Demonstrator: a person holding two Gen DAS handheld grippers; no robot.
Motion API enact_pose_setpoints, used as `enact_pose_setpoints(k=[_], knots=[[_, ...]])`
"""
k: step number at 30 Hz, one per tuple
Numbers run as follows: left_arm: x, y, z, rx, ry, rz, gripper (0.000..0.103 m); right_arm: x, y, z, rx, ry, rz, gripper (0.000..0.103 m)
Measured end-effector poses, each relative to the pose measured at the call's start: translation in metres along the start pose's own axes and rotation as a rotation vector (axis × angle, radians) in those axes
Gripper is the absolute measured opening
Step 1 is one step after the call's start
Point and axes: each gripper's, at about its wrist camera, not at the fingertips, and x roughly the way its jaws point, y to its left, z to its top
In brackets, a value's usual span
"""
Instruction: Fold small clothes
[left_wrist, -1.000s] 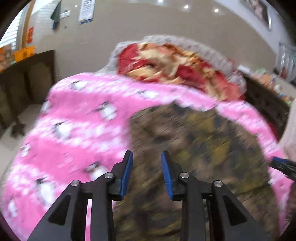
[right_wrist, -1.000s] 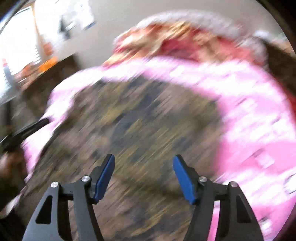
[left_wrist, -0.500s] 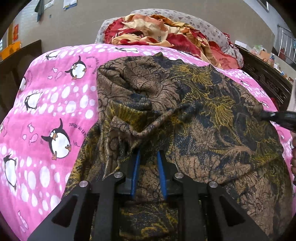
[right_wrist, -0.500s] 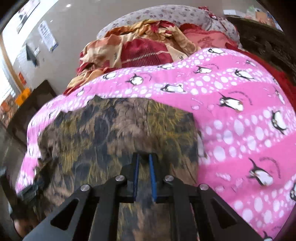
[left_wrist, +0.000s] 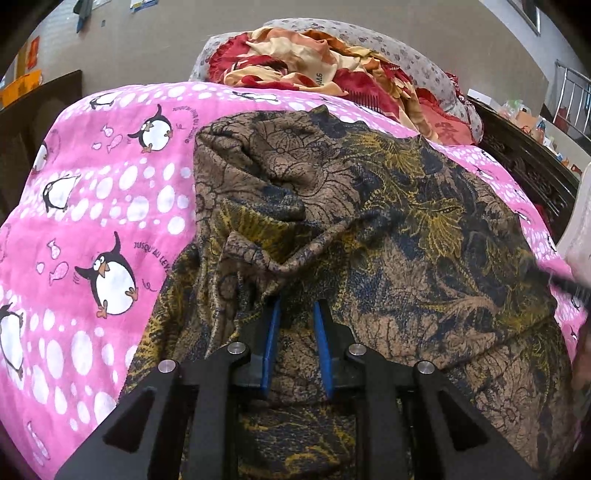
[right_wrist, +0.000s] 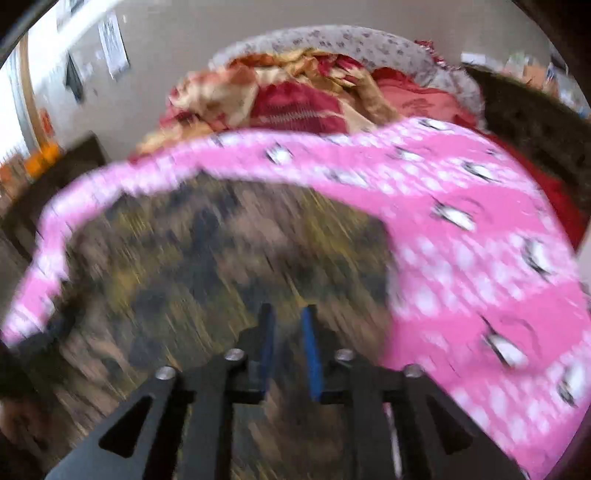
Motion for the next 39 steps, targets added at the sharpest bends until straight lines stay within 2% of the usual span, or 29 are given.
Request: enact_pose_setpoints(k=[2,3,6,7,9,11,15,19,21,24,29,31,34,38,39], knots=[[0.0,-0.003,0.002,0.022,0.003,0.018,0.001,0.015,-0.001,-0.024,-0.019,0.065,-0.003,0.026],[0.0,-0.006,0.007,0.034,0.007,0.023,0.001,0.012,-0.003,-0.027,-0.016,0.025,0.011,0.028],[0.001,-0.01,0.031,0.059,-0.002,0.043,0.002,0.014,-0.012,-0.026,0.022,0.031,0.057,0.032],[0.003,-0.01,0.038,0.066,-0.008,0.06,0.005,0.014,-0.014,-0.027,0.026,0.029,0.068,0.034],[0.02,0.0,0.051,0.055,0.037,0.093,0.007,0.013,-0.014,-0.027,0.026,0.028,0.076,0.035],[0.029,0.009,0.053,0.041,0.068,0.06,0.007,0.014,-0.013,-0.026,0.018,0.027,0.07,0.036],[0.016,0.008,0.052,0.109,0.054,0.072,0.007,0.012,-0.01,-0.029,0.011,0.026,0.064,0.036],[-0.023,0.015,0.048,0.064,-0.019,0.092,0.007,0.013,-0.011,-0.028,0.01,0.027,0.064,0.037],[-0.047,0.018,0.042,0.033,-0.059,0.058,0.011,0.013,-0.011,-0.029,0.009,0.027,0.063,0.037],[-0.07,0.014,0.027,0.038,-0.071,0.0,0.014,0.013,-0.01,-0.029,0.005,0.028,0.062,0.039],[-0.094,0.012,-0.007,0.048,-0.005,-0.076,0.014,0.013,-0.009,-0.029,0.005,0.028,0.065,0.041],[-0.102,0.019,-0.019,0.046,0.032,-0.072,0.014,0.011,-0.007,-0.028,0.003,0.029,0.082,0.046],[-0.125,0.04,-0.035,0.045,0.059,-0.051,0.014,-0.006,-0.001,-0.028,-0.025,0.052,0.064,0.046],[-0.161,0.078,-0.056,0.064,0.088,0.009,0.017,-0.069,0.005,-0.053,-0.103,0.066,0.139,0.046],[-0.168,0.086,-0.063,0.066,0.104,0.013,0.019,-0.095,0.006,-0.068,-0.137,0.061,0.182,0.047]])
